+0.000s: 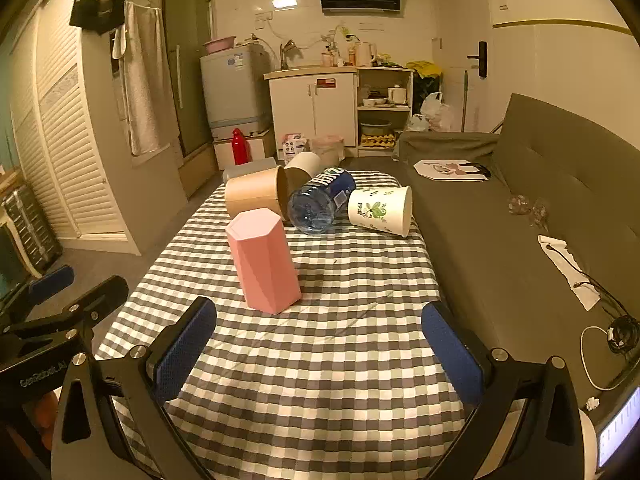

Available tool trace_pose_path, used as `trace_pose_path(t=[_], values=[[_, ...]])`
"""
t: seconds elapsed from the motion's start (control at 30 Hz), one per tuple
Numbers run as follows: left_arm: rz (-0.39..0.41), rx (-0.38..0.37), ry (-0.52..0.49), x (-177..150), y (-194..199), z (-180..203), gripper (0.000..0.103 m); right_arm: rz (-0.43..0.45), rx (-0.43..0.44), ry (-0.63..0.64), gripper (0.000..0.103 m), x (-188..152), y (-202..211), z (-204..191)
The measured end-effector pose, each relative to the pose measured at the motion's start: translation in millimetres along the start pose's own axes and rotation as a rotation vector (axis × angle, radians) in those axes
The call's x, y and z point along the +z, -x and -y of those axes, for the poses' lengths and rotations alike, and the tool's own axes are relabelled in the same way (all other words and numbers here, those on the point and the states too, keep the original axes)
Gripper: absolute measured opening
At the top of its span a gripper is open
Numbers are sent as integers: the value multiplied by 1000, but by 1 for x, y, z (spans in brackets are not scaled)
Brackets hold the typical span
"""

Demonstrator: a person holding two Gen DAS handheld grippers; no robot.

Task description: Flip cup upside down

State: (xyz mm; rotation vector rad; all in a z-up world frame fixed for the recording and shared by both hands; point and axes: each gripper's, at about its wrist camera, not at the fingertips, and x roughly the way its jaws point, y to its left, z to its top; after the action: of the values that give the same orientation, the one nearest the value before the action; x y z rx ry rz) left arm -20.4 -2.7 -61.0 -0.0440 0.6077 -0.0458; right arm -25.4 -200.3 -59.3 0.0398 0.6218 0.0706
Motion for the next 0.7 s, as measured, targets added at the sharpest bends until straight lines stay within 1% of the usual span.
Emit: trace_pose_path(t=[0.3,0.7], values=[[3,15,-7,1,0,1,99,14,-10,-3,103,1,2,1],[21,19,4,4,5,2,99,-2,-13,4,103,-1,-2,1]])
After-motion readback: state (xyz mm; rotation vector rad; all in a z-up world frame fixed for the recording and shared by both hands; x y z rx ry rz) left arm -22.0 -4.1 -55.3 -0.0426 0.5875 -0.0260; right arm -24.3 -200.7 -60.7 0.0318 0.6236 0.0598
